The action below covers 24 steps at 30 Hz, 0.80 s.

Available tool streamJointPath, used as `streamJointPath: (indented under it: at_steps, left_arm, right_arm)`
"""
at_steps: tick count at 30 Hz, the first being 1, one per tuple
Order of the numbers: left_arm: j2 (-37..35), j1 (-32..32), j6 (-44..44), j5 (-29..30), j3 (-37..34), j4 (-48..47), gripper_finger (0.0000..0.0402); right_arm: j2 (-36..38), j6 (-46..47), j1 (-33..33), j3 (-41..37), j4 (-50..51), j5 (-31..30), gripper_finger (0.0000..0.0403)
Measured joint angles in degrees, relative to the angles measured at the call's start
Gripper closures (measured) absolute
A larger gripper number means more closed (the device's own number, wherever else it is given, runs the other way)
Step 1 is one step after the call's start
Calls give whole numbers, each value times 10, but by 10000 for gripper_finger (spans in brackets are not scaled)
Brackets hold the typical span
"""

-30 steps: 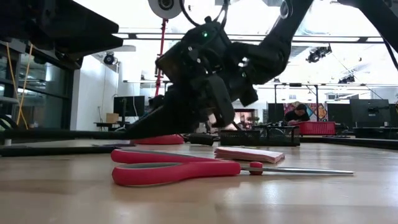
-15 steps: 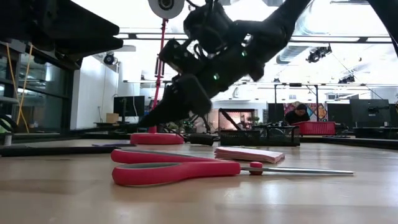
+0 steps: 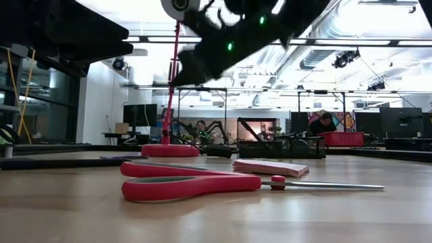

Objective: Pick and place office supplies into organizer
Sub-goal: Put the black pen into the black desk organizer

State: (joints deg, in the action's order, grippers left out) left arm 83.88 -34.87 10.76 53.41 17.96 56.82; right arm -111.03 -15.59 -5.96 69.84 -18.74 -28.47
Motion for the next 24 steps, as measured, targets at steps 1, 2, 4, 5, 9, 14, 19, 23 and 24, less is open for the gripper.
streamJointPath:
  at_steps: [1, 2, 4, 5, 9, 14, 19, 23, 24]
  left_arm:
    - [0, 0, 0, 0, 0, 0, 240]
    - [0, 0, 0, 0, 0, 0, 240]
    - [0, 0, 1, -1, 0, 1, 240]
    - [0, 0, 5, 0, 0, 1, 240]
    - [0, 0, 39, 16, 0, -1, 240]
    - [0, 0, 30, 16, 0, -1, 240]
    - [0, 22, 26, 3, 0, 4, 208]
    - [0, 67, -13, -59, 0, 4, 163]
    - [0, 77, -37, -74, 0, 5, 154]
  right_arm:
    - [10, -2, -5, 0, 6, -9, 394]
    - [21, -4, -10, 0, 6, -15, 394]
    - [41, -10, -23, 0, 14, -25, 394]
    - [50, -13, -30, 1, 20, -32, 394]
    - [73, -18, -67, 1, 32, -64, 394]
    - [77, -27, -117, 1, 35, -127, 394]
    - [77, -9, -170, 1, 33, -167, 394]
    - [77, -12, -210, 1, 24, -216, 394]
    - [77, -13, -219, 1, 22, -226, 394]
